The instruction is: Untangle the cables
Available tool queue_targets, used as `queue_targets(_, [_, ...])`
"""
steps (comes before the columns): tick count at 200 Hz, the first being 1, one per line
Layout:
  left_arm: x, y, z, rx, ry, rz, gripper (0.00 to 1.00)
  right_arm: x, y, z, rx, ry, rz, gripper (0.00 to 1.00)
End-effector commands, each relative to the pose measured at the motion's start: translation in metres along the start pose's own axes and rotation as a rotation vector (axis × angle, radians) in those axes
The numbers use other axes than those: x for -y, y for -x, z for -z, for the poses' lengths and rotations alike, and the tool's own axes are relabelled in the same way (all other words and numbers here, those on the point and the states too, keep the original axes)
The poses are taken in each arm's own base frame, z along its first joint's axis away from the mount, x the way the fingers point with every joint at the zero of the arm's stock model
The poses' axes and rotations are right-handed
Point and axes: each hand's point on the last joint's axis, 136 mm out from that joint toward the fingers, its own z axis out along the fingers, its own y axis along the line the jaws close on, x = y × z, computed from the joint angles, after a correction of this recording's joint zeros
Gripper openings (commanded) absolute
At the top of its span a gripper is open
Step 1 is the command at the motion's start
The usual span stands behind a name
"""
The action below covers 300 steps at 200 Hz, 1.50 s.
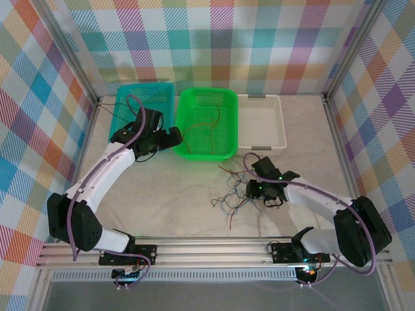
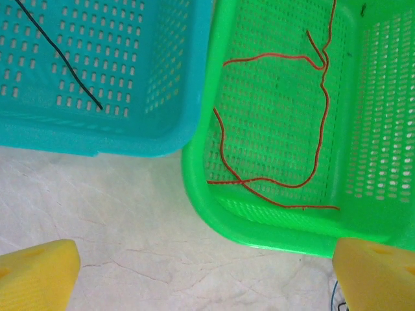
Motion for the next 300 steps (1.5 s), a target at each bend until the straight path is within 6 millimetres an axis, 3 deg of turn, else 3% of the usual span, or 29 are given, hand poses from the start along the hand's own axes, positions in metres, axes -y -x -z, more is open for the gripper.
queue_targets(1, [0.015,-0.004,0.007,-0.017,-0.025,-0.056,1.00,-0.006,0.008,0.001,0.019,0.018,0.018,0.27])
queue_targets(19, [0.023,-0.009,0.007,-0.029,-0.034,-0.082,1.00,-0.008,0.010,0.006,0.032,0.030,0.024,0.24])
queue_targets(34, [0.028,-0.013,0.007,-0.037,-0.034,-0.106,1.00,-0.008,0.013,0.015,0.051,0.025,0.038,0.27])
queue_targets(51, [0.032,-0.017,0.007,-0.045,-0.032,-0.132,1.00,-0.001,0.020,0.029,0.099,-0.014,0.041,0.50])
queue_targets(70, [0.037,-0.022,0.006,-0.051,-0.034,-0.152,1.00,0.004,0.023,0.036,0.132,-0.033,0.046,0.63])
queue_targets(107, [0.044,-0.028,0.006,-0.065,-0.037,-0.182,1.00,0.017,0.014,0.015,0.051,-0.094,0.028,0.63])
queue_targets(160, [0.050,-0.036,0.010,-0.062,-0.039,-0.218,1.00,0.015,0.015,-0.005,-0.034,-0.125,0.021,0.62])
queue_targets(172, [0.052,-0.037,0.011,-0.063,-0.039,-0.228,1.00,0.014,0.015,-0.010,-0.054,-0.127,0.026,0.60])
queue_targets(190, [0.056,-0.038,0.015,-0.062,-0.044,-0.239,1.00,0.009,0.016,-0.015,-0.070,-0.110,0.030,0.42])
queue_targets(226, [0.061,-0.049,0.020,-0.076,-0.064,-0.250,1.00,-0.001,0.020,-0.006,-0.047,-0.056,0.025,0.20])
queue_targets(266, [0.071,-0.078,0.021,-0.109,-0.120,-0.251,0.99,-0.025,0.040,0.038,0.053,0.056,0.052,0.02])
queue_targets(300, [0.084,-0.103,0.019,-0.136,-0.192,-0.244,0.99,-0.053,0.056,0.085,0.141,0.188,0.073,0.00])
